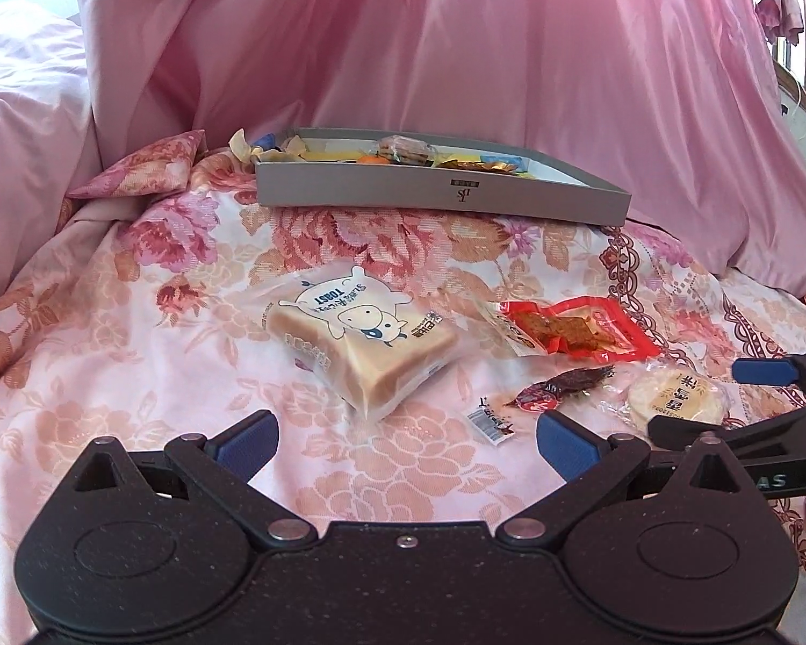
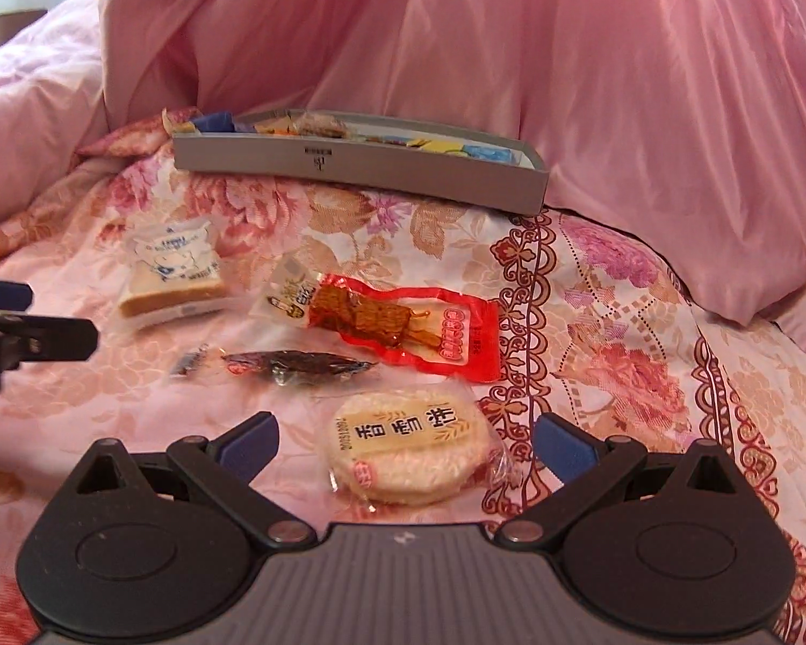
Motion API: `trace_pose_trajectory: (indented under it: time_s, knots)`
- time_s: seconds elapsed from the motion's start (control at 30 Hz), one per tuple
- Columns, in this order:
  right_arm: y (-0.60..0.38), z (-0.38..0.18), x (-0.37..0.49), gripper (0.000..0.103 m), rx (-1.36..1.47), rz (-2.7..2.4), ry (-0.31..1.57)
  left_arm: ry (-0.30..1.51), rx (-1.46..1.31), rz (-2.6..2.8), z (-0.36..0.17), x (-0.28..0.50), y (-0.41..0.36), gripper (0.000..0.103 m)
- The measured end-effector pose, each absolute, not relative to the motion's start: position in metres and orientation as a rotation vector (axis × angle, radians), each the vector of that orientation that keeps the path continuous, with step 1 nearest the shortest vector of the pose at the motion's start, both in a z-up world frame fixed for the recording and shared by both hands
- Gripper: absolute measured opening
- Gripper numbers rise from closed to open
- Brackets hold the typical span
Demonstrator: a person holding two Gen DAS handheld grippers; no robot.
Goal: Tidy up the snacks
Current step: 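Withdraw both tools from the tray toward the remaining snacks, then close the right tool on the round rice cake pack while the left tool approaches the dark sausage stick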
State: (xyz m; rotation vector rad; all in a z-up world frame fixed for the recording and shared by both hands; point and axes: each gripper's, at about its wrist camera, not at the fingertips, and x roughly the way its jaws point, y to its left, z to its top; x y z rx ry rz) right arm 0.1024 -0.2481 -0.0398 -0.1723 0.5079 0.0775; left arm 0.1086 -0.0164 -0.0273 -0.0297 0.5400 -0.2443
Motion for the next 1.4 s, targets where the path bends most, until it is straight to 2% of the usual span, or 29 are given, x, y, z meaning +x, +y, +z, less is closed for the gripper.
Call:
trace_pose_trajectory:
  time_s: [0.5, 0.77, 0.97, 1.1, 1.3, 1.4]
  knots:
    - [-0.257, -0.054, 0.138, 0.102, -0.141, 0.103, 0.560, 0.553, -0.031, -0.313, -0.032, 0.117, -0.015, 0.102]
    - [-0.264, -0.055, 0.120, 0.078, -0.084, 0.126, 0.539, 0.582, -0.001, -0.404, -0.032, 0.115, -0.022, 0.101]
    - [-0.272, -0.050, 0.094, 0.077, -0.038, 0.101, 0.522, 0.595, 0.056, -0.535, -0.032, 0.120, -0.043, 0.100]
    - [-0.275, -0.050, 0.078, 0.077, -0.045, 0.109, 0.528, 0.587, 0.186, -0.641, -0.032, 0.151, -0.068, 0.099]
    - [-0.278, -0.051, 0.069, 0.078, -0.043, 0.135, 0.523, 0.677, 0.287, -0.739, -0.041, 0.198, -0.095, 0.094]
    - [-0.280, -0.052, 0.067, 0.078, -0.038, 0.147, 0.518, 0.744, 0.293, -0.777, -0.043, 0.212, -0.101, 0.086]
